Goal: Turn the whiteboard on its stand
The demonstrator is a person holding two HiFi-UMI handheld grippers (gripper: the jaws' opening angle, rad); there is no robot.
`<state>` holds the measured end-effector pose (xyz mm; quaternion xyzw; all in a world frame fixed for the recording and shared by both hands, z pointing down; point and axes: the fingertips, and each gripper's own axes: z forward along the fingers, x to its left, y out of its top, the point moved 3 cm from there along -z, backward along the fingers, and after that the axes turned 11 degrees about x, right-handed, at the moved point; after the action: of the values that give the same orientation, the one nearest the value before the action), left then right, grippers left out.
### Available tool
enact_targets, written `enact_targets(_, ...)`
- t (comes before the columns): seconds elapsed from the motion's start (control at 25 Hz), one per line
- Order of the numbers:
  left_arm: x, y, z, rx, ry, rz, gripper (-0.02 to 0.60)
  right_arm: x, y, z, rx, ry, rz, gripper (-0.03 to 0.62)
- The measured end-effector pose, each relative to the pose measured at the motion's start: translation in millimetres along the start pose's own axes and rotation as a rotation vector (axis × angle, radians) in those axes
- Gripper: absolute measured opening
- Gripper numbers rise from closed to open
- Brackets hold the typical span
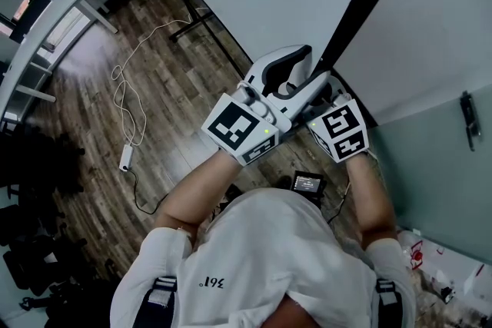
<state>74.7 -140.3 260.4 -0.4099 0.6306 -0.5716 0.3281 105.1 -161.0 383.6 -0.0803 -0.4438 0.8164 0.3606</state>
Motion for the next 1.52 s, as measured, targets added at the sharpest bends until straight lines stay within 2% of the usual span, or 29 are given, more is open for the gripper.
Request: enact_targets(1.52, 9, -5, 52, 0.015, 0.009, -0.007, 0.183, -51, -9, 3, 0.002, 0.028, -0.005, 0.153)
